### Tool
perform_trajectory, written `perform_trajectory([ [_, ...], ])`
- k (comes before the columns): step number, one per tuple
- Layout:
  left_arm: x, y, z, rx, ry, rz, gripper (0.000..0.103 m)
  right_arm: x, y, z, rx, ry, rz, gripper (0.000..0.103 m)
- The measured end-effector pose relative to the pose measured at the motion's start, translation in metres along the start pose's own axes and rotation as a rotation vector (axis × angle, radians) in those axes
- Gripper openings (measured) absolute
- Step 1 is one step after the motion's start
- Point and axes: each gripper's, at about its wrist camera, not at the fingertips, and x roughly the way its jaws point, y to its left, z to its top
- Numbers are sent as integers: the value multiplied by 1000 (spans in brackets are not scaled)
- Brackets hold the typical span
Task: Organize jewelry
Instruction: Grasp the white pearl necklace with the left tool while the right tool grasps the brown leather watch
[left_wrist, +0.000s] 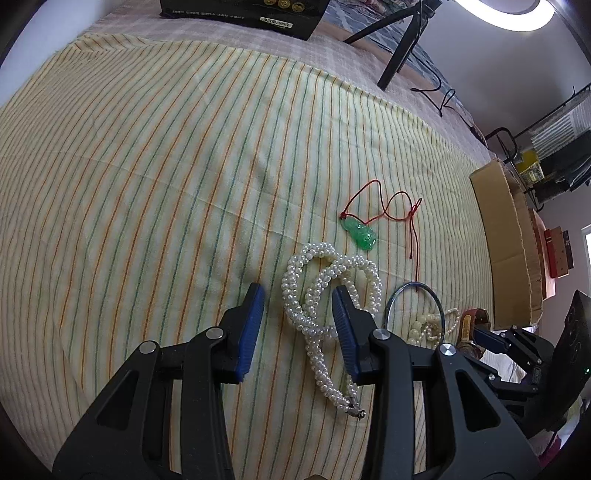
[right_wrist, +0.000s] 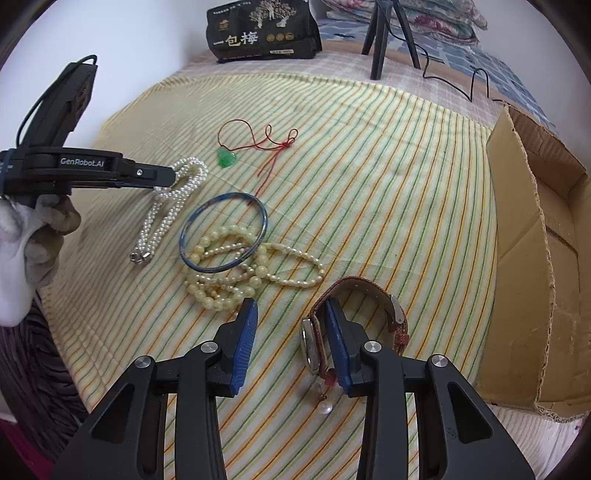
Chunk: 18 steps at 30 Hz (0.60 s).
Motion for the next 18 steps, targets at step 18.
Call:
perform_trajectory([
  [18, 4, -4, -2, 55, -40, 78, 6, 10, -5, 8, 41, 14, -50, 12],
])
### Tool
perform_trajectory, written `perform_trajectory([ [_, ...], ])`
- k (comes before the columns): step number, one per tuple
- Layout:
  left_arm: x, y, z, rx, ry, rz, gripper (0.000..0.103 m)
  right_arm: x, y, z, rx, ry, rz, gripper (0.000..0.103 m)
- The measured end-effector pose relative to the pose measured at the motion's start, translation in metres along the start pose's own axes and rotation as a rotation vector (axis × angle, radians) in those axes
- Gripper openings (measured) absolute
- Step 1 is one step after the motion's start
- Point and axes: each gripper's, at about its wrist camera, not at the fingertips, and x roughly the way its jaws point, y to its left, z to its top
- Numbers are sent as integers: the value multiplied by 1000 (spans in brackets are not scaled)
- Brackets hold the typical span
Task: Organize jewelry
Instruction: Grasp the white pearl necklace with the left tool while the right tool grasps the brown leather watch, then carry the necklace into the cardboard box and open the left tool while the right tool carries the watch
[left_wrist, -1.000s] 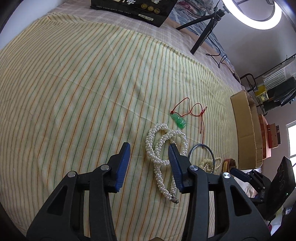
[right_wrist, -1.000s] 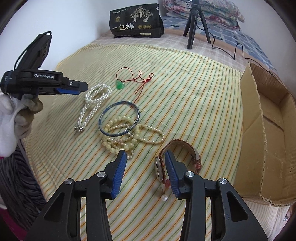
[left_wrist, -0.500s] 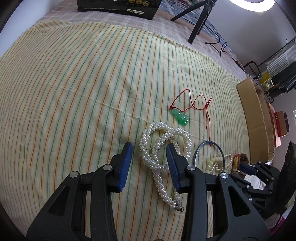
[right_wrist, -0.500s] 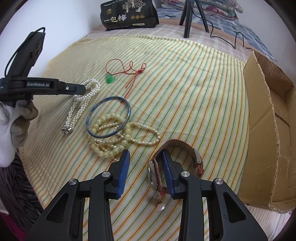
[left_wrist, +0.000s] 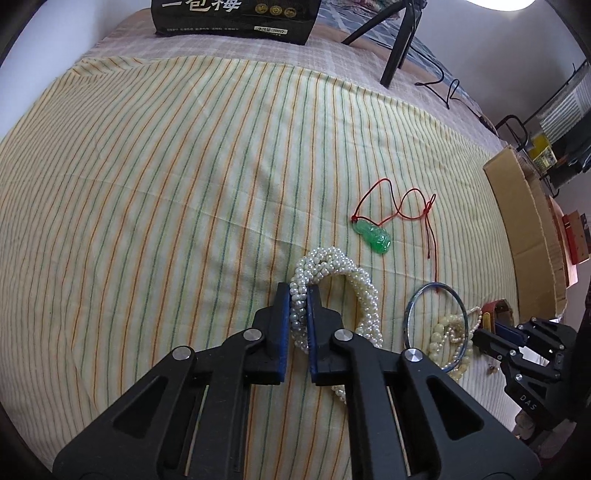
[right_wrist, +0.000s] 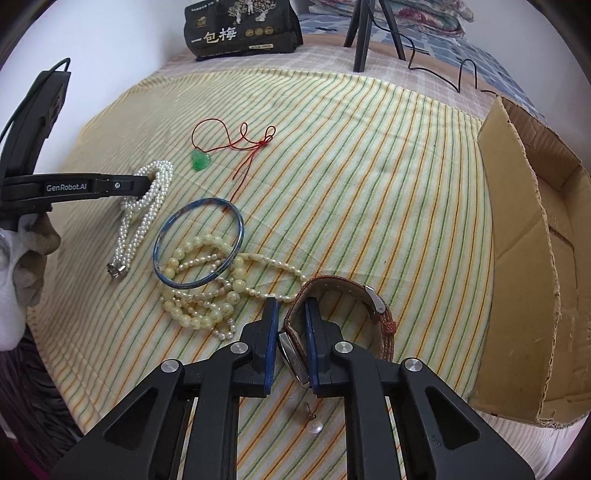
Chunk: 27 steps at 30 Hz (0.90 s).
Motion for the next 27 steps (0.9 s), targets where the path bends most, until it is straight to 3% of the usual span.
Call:
perform_trajectory([
  [6, -20, -2, 0, -10, -41, -34, 6, -9, 3, -1, 3, -20, 11, 12],
  [27, -111, -29, 1, 21, -240, -135, 6, -83, -1, 2, 65, -216, 48, 12],
])
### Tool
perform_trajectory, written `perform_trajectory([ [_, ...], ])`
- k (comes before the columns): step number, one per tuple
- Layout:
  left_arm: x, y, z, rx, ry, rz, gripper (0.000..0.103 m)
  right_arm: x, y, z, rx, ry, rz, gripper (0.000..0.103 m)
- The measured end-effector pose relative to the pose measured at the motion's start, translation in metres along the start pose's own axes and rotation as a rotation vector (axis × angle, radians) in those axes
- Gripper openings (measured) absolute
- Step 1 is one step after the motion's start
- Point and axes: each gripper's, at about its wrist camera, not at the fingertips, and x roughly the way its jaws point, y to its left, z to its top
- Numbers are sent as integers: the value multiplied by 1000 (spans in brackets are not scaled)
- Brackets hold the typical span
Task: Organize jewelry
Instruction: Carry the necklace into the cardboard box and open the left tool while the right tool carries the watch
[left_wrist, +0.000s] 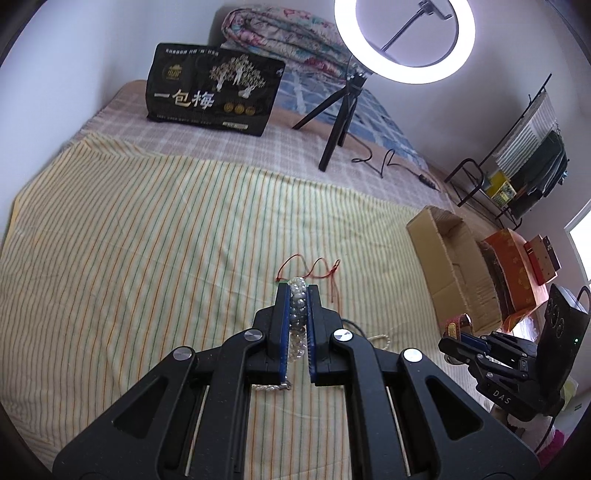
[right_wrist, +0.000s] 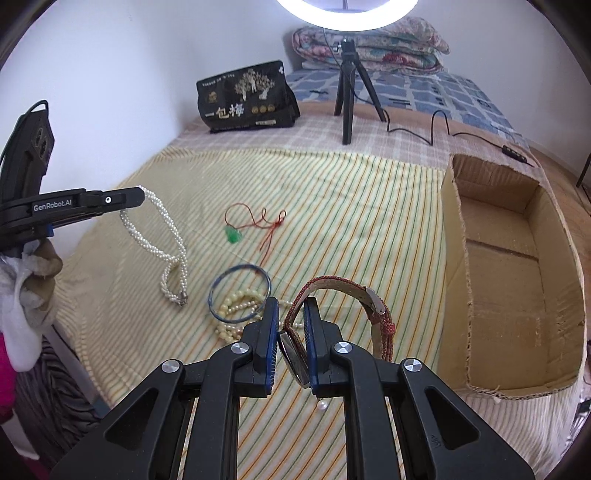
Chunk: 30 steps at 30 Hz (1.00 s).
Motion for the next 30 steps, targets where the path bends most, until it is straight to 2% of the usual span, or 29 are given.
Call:
perform_trajectory([
  [9, -28, -26, 8, 35, -64, -45, 6, -23, -10, 5, 12, -67, -28, 12],
  [19, -59, -68, 23, 92, -127, -105, 6, -46, -43, 6, 70, -117, -85, 12],
  [30, -45, -131, 43, 202, -133, -126, 5, -63, -89, -10, 150, -115, -149, 11],
])
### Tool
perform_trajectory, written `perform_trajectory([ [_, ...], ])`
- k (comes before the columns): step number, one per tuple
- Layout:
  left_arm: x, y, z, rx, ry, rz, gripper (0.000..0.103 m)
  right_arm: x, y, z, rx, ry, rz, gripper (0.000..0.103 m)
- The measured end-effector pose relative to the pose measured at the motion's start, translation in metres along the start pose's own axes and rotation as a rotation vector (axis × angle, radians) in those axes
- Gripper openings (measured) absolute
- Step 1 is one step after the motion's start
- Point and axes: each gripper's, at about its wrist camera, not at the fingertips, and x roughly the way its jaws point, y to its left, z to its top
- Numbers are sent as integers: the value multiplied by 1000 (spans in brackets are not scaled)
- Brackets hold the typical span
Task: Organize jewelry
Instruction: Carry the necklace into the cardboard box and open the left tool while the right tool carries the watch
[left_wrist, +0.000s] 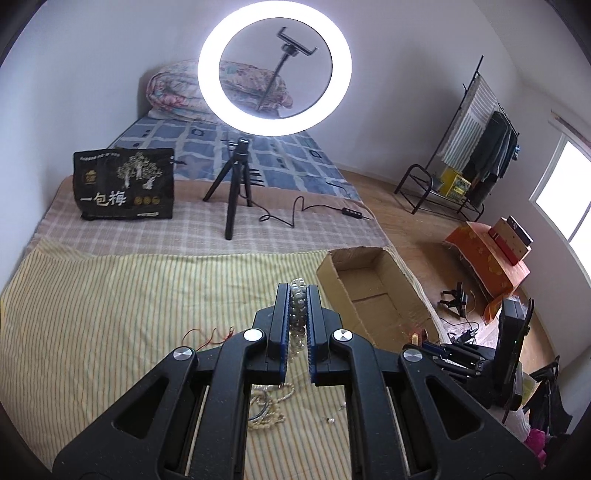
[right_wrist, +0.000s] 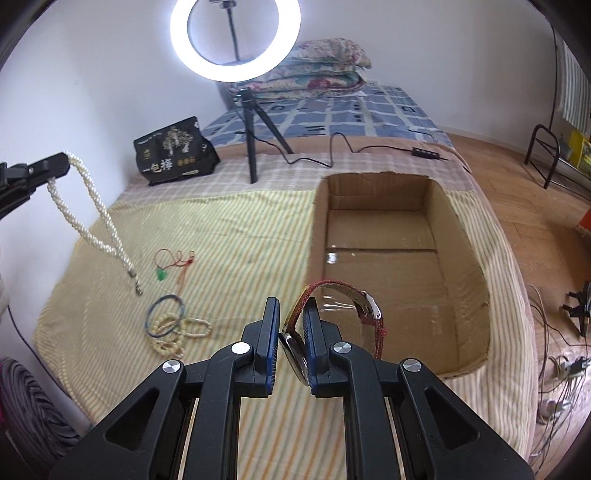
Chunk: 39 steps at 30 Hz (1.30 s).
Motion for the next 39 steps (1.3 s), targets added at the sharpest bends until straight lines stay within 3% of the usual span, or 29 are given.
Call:
perform_trajectory([
  [26, 97, -122, 73, 111, 27, -101, 5, 19, -47, -5, 87, 47, -23, 11],
  [39, 159, -151, 73, 126, 107, -117, 5, 32, -56, -6, 98, 68, -32, 11],
])
